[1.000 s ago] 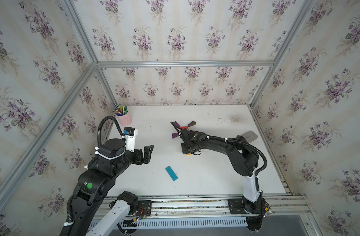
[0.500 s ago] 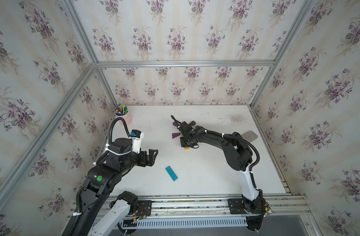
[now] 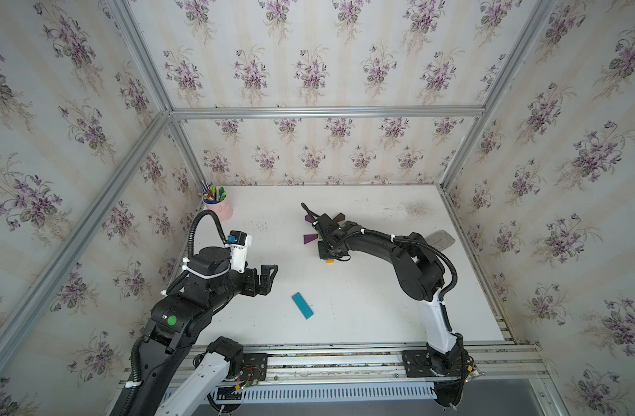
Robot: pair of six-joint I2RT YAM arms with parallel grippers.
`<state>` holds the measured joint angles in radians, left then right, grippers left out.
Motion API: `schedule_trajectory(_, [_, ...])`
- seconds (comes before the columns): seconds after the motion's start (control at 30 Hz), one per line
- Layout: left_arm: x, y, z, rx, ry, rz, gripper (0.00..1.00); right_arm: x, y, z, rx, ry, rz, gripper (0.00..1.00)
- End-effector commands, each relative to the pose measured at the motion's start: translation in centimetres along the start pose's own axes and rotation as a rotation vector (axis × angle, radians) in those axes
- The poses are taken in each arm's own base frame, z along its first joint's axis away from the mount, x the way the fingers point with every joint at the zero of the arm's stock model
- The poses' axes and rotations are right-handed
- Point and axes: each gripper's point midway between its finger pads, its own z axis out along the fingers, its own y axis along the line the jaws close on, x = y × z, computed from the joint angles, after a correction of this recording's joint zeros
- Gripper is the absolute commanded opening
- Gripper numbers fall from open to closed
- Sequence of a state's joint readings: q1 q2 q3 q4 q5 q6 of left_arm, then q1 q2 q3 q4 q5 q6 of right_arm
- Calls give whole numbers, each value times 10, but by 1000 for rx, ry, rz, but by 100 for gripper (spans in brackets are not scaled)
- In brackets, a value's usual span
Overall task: Assemble a small pinwheel with building blocks
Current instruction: Assemble the building block at the center of the board.
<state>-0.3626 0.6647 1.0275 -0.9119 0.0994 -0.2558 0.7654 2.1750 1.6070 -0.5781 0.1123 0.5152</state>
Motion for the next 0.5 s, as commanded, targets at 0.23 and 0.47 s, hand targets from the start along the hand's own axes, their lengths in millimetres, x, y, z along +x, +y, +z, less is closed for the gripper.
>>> schedule_trajectory(0.23, [-1,1,-1,-3,-11,-13,100,4,-8,7,34,19,-6,20])
schedule_trajectory(0.47, [-1,0,-1,2,-9,-13,100,2,-7,7,35,20,-10,22])
